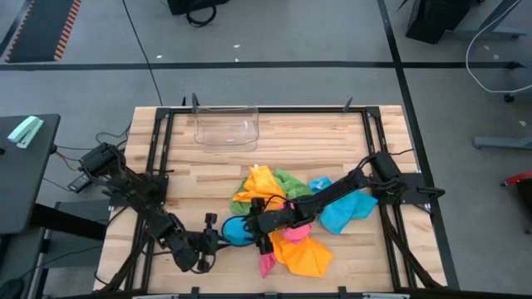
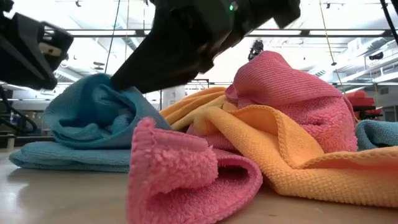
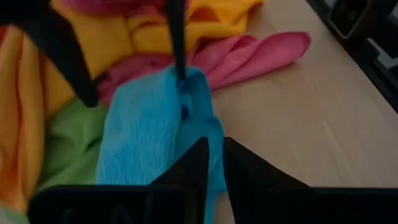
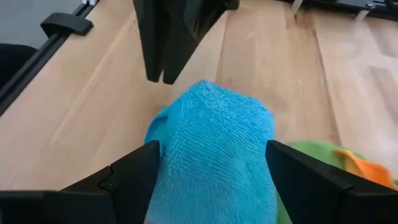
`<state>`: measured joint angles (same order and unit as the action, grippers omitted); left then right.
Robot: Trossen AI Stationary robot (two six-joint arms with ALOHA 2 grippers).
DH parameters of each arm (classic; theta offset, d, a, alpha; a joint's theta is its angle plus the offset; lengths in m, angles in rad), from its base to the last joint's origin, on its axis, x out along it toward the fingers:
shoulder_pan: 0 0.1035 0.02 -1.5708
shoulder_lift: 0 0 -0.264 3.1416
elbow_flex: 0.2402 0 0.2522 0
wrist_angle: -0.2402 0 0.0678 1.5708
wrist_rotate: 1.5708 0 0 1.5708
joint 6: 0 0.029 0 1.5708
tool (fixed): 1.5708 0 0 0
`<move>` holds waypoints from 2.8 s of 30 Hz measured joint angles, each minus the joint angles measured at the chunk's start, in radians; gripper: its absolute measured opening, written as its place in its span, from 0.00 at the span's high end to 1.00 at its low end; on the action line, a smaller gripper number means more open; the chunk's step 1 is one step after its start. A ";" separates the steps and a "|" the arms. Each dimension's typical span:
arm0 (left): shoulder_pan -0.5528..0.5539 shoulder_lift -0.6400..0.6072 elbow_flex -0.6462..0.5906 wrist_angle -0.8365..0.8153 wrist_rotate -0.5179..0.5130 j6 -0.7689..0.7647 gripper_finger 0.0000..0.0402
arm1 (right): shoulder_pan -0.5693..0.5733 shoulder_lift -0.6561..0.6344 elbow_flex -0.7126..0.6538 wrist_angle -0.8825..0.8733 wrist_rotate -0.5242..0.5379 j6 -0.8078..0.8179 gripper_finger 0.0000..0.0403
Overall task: Fold microfiber towels
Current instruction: Fold the left blue microfiber towel, then put the left blue microfiber towel into the transparent bin
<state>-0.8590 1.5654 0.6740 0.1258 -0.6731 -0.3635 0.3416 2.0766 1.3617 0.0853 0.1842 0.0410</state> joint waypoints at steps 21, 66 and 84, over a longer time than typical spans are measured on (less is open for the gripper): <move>0.139 -0.001 0.052 -0.219 -0.087 0.196 0.86 | 0.165 -0.027 0.001 0.025 0.362 0.000 0.25; 0.090 0.100 0.141 -0.229 0.258 -0.102 0.93 | 0.206 -0.025 0.009 -0.017 0.216 -0.142 0.25; -0.032 0.129 0.270 -0.403 0.094 -0.270 0.95 | 0.142 -0.032 0.058 0.054 -0.046 -0.080 0.25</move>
<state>-0.8914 1.6943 0.9438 -0.2776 -0.5793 -0.6335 0.4841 2.0449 1.4197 0.1395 0.1380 -0.0391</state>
